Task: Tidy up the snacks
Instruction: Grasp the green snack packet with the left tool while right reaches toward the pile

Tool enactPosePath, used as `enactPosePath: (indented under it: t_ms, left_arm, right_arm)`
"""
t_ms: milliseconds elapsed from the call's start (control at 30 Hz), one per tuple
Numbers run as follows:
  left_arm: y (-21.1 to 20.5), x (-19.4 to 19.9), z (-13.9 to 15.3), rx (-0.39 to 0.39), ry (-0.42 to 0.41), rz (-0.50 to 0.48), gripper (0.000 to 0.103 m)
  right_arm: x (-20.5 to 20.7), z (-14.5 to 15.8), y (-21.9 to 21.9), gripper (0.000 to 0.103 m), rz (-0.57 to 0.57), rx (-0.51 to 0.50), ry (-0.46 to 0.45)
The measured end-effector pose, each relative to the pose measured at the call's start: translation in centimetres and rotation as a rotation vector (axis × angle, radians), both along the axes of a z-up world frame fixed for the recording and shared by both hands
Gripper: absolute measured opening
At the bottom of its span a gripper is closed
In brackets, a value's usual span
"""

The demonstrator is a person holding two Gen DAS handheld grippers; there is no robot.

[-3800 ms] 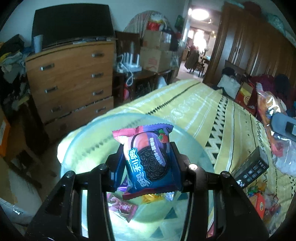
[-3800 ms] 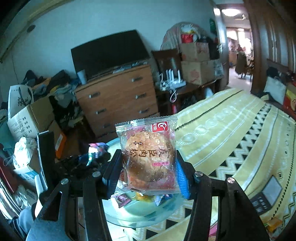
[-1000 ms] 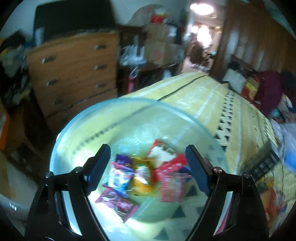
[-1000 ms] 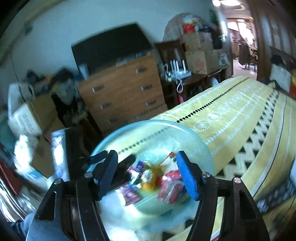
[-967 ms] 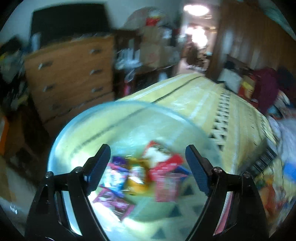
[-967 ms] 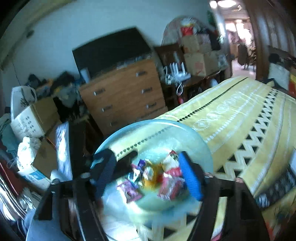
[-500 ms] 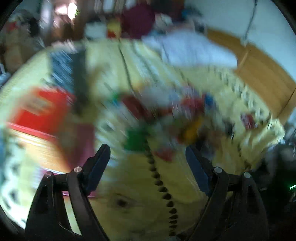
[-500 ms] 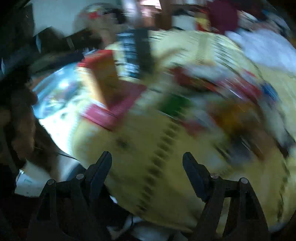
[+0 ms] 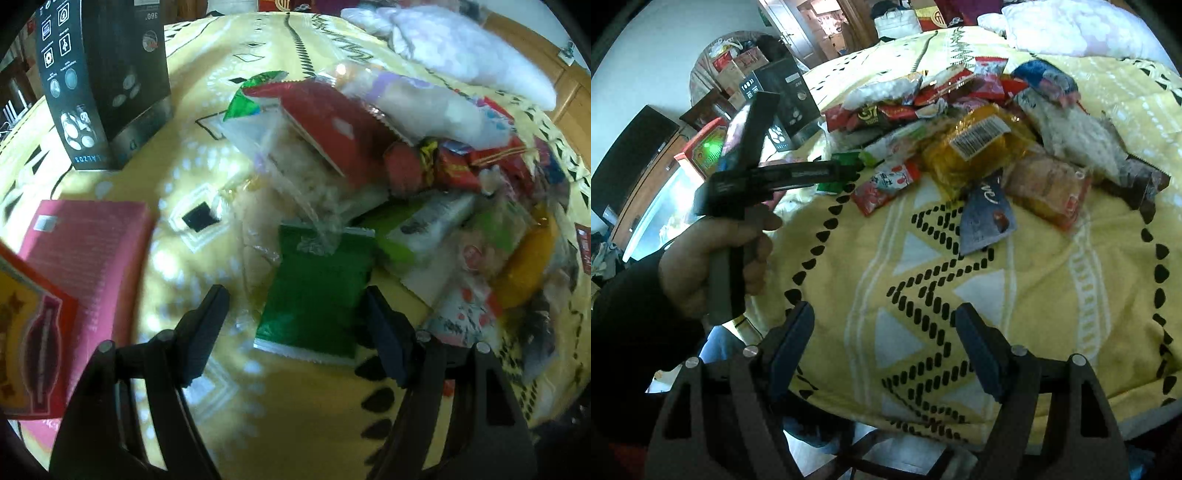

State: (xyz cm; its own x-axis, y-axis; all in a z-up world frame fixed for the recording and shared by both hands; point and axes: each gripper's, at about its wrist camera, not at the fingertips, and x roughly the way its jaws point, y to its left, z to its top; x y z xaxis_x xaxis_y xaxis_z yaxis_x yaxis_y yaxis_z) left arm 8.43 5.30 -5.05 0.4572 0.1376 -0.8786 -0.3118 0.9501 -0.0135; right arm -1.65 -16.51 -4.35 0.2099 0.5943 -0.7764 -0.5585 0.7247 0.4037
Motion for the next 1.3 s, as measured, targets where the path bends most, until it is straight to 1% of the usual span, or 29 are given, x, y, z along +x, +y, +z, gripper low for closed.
enactPosePath:
  t_ms: [33, 67, 100, 133, 233, 367, 467, 533, 600, 667, 800, 867, 1000, 1100, 1167, 1233, 1300]
  left_arm:
    - [-0.2, 0.2, 0.1, 0.01, -0.003, -0.006, 0.059]
    - [-0.3, 0.1, 0.2, 0.02, -0.004, -0.013, 0.049]
    - [-0.3, -0.1, 0.4, 0.026, -0.002, -0.009, 0.046]
    - [-0.4, -0.5, 0.7, 0.015, -0.009, -0.006, 0.044]
    - [-1.1, -2.9, 3.1, 0.008, -0.049, 0.0, 0.044]
    - [-2.8, -7.1, 6.5, 0.058, -0.134, -0.026, 0.044]
    - [-2.6, -9.9, 7.3, 0.052, -0.146, -0.012, 0.044]
    - [-2.6, -10.6, 7.2, 0.065, -0.137, -0.023, 0.044]
    - [-1.9, -11.6, 7.4, 0.057, -0.134, -0.018, 0.044]
    - [-1.4, -13.2, 8.1, 0.055, -0.152, -0.009, 0.044]
    - [-0.2, -14.9, 9.2, 0.055, -0.194, 0.014, 0.044]
    - [0.5, -15.3, 9.6, 0.055, -0.211, 0.026, 0.044]
    - [1.8, -15.4, 9.7, 0.04, -0.212, 0.05, 0.044]
    - [2.6, -15.4, 9.7, 0.028, -0.211, 0.066, 0.044]
    - [2.8, -15.6, 9.8, 0.021, -0.215, 0.07, 0.044]
    - [2.7, -15.4, 9.8, 0.017, -0.216, 0.067, 0.044]
    - [2.5, -15.3, 9.9, 0.013, -0.222, 0.064, 0.044]
  right_arm:
    - [0.1, -0.1, 0.1, 0.082, 0.001, 0.004, 0.004]
    - [0.2, -0.1, 0.3, 0.082, 0.0, 0.011, 0.008]
    - [0.3, -0.1, 0.3, 0.082, -0.001, 0.017, 0.011]
    - [0.4, 0.0, 0.5, 0.082, -0.004, 0.028, 0.014]
    - [1.3, -0.1, 1.3, 0.082, -0.029, 0.071, 0.043]
    - [3.4, -0.3, 3.7, 0.08, -0.061, 0.139, 0.091]
    - [5.1, -1.3, 6.7, 0.078, -0.08, 0.156, 0.137]
    - [6.2, -2.1, 8.3, 0.078, -0.097, 0.167, 0.18]
    - [6.5, -2.3, 9.3, 0.078, -0.112, 0.157, 0.178]
    - [6.5, -2.4, 10.0, 0.078, -0.124, 0.134, 0.165]
    - [6.5, -2.6, 10.5, 0.078, -0.158, 0.102, 0.156]
    - [6.6, -2.9, 10.6, 0.078, -0.185, 0.09, 0.158]
    - [7.8, -3.6, 11.1, 0.075, -0.241, 0.071, 0.153]
    - [9.0, -4.1, 11.7, 0.069, -0.293, 0.057, 0.155]
    - [9.5, -4.2, 12.1, 0.064, -0.3, 0.034, 0.14]
    - [9.7, -4.4, 12.5, 0.053, -0.28, -0.007, 0.113]
    - [9.5, -4.3, 12.1, 0.041, -0.253, -0.018, 0.101]
